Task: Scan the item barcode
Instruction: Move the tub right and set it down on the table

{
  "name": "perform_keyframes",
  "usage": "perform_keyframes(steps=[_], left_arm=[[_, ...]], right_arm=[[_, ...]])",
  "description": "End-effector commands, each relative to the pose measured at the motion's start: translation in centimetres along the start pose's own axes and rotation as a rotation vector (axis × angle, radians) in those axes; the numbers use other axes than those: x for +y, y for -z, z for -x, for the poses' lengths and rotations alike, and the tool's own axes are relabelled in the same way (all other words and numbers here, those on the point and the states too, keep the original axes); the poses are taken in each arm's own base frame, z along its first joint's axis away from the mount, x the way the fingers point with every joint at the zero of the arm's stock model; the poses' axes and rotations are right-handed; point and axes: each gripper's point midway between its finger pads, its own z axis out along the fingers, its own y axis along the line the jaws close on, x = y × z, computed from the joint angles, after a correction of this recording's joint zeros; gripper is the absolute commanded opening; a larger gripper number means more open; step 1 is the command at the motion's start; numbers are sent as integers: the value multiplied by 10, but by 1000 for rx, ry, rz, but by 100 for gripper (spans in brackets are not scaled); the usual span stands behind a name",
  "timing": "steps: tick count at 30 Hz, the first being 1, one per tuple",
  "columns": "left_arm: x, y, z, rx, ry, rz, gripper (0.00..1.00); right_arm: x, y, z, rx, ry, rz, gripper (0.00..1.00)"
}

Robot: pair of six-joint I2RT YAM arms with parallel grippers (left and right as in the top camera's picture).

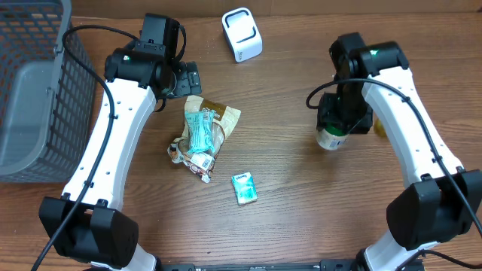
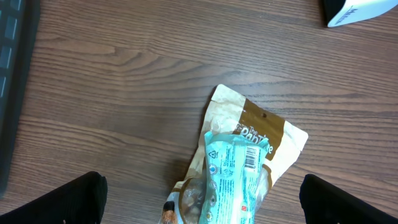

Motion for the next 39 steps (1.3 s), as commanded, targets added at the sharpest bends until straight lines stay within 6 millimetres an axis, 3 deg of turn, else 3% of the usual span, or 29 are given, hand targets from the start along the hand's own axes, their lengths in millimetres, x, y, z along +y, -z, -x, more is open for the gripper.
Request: perform_keyframes(steps=[1, 13, 39], left_arm=[[-1, 9, 6, -30, -15, -4, 100], [-1, 9, 6, -30, -15, -4, 100], [-1, 9, 6, -30, -15, -4, 100]], right_arm=[[-7, -5, -2, 1, -13, -17, 9], [-23, -20, -3, 31, -60, -25, 9], [-43, -24, 41, -140, -147, -61, 9]])
